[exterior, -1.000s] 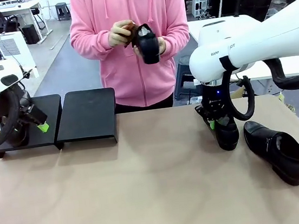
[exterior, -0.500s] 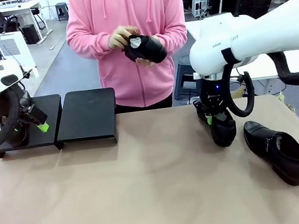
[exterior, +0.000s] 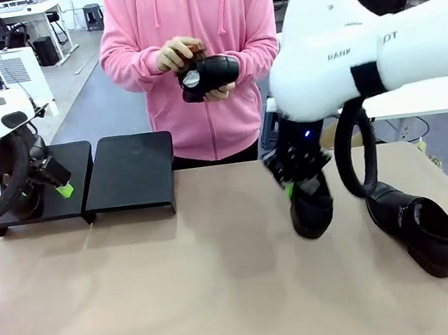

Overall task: Organize the shoes by placing them on the stand.
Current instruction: Pick up one Shoe and place it in the middle of the table.

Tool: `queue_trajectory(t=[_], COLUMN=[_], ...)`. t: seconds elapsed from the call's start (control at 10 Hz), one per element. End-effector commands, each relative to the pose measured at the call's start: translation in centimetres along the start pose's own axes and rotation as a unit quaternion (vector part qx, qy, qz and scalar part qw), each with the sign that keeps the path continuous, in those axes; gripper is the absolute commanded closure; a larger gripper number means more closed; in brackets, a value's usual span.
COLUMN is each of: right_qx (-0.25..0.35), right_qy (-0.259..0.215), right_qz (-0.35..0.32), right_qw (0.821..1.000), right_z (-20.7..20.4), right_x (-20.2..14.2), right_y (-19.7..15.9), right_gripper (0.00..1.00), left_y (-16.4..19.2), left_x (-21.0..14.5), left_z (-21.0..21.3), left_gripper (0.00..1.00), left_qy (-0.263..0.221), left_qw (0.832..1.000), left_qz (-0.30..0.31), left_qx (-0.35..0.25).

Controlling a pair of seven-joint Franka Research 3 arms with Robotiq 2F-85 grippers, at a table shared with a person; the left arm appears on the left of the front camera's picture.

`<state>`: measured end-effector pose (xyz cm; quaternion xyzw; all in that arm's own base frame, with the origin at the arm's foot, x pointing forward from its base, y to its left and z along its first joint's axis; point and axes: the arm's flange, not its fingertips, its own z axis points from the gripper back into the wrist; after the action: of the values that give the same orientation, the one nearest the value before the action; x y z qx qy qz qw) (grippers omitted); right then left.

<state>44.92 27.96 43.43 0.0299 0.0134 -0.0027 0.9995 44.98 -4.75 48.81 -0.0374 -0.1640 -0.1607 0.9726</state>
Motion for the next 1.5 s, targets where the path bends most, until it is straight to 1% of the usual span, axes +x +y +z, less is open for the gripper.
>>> queue_trajectory(t=[0.0,0.1,0.2,0.4,0.5,0.6,0.7,1.0,1.3,1.4], right_qx=[0.005,0.008,0.021,0.023,0.024,0.036,0.044,0.052,0.080,0.089], right_qy=[0.003,0.008,0.005,0.013,0.008,0.003,0.004,0.018,0.029,0.019], right_qz=[0.031,0.041,0.041,0.042,0.030,0.003,-0.022,-0.031,-0.017,-0.023], right_qw=[0.999,0.999,0.999,0.999,0.999,0.999,0.999,0.998,0.996,0.996], right_z=[-3.2,-4.6,-5.4,-6.8,-7.5,-7.8,-7.7,-7.4,-5.0,-3.5], right_x=[-1.8,-2.4,-2.6,-3.0,-2.9,-2.3,-1.9,-1.2,-2.2,-3.0], right_y=[4.0,6.1,7.8,9.4,10.1,10.4,10.5,10.3,8.9,7.8], right_gripper=[1.00,1.00,1.00,1.00,1.00,1.00,0.97,0.51,0.02,0.00], left_y=[0.1,0.1,0.1,0.1,0.1,0.1,0.1,0.1,0.1,0.1], left_x=[-0.2,-0.2,-0.2,-0.2,-0.2,-0.2,-0.2,-0.2,-0.2,-0.2], left_z=[-0.1,-0.1,-0.1,-0.1,-0.1,-0.1,-0.1,-0.1,-0.1,-0.1], left_gripper=[0.00,0.00,0.00,0.00,0.00,0.00,0.00,0.00,0.00,0.00], left_qy=[-0.006,-0.006,-0.006,-0.006,-0.006,-0.006,-0.006,-0.006,-0.006,-0.006], left_qw=[1.000,1.000,1.000,1.000,1.000,1.000,1.000,1.000,1.000,1.000], left_qz=[0.003,0.003,0.003,0.003,0.003,0.003,0.003,0.003,0.003,0.003], left_qx=[0.001,0.001,0.001,0.001,0.001,0.001,0.001,0.001,0.001,0.001])
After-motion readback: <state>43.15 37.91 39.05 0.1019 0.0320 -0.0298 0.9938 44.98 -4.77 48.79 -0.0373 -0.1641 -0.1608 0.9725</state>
